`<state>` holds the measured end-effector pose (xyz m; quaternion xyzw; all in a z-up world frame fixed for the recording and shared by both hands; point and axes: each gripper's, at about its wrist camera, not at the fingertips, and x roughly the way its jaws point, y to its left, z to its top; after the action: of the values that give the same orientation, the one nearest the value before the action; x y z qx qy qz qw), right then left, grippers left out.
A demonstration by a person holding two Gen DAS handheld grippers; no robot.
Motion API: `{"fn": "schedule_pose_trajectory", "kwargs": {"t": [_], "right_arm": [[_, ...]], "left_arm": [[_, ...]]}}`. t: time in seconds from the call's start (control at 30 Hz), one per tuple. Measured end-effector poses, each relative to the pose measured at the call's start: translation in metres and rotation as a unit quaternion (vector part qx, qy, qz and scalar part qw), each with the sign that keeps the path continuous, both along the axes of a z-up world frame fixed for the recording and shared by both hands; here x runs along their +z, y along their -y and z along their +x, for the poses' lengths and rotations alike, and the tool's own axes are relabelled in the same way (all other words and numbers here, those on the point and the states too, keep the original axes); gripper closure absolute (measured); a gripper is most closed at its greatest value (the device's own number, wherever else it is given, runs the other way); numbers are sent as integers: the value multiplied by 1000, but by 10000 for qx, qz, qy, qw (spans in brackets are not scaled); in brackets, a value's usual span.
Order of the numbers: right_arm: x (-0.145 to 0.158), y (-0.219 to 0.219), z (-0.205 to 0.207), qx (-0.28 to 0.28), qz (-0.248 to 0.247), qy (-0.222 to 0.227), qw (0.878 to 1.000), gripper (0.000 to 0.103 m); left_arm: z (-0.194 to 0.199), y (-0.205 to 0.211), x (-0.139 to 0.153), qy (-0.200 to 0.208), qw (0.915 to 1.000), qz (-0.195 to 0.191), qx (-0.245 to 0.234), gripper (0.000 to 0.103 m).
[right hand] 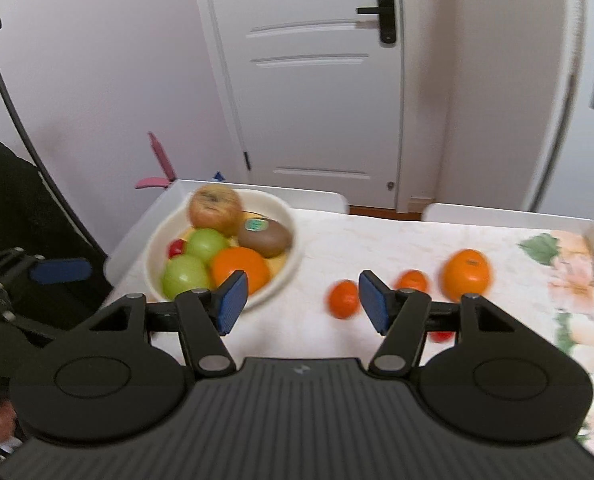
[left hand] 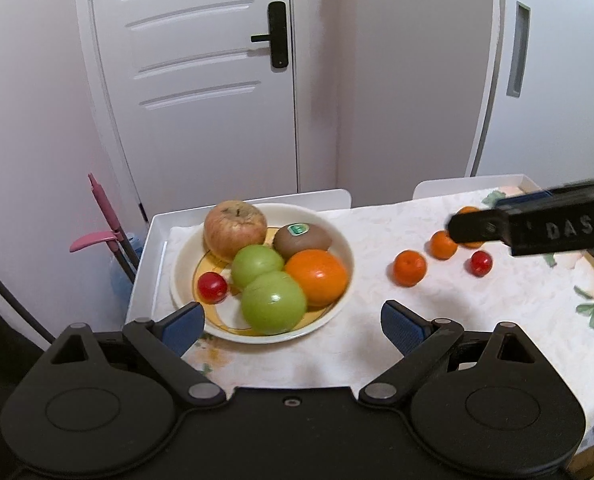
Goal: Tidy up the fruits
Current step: 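Grasp a small tangerine with the left tool while the right tool grasps the red tomato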
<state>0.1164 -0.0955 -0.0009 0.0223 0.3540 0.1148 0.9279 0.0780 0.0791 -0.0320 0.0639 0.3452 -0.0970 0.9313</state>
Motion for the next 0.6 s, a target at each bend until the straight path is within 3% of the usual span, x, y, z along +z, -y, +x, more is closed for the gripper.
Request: {"fn": "schedule_pose_trajectory", "kwargs": {"t": [0.3,0.6], "right_arm": [[-10,78,-2,-64,-56,-16,10000,14],[-48,128,13,225,-209,-216,9993,7]], "left_arm": [[-8,53,2,-24,9993,-47,364,6],[11,103,-19,-42,9979,-2,640,6]]}}
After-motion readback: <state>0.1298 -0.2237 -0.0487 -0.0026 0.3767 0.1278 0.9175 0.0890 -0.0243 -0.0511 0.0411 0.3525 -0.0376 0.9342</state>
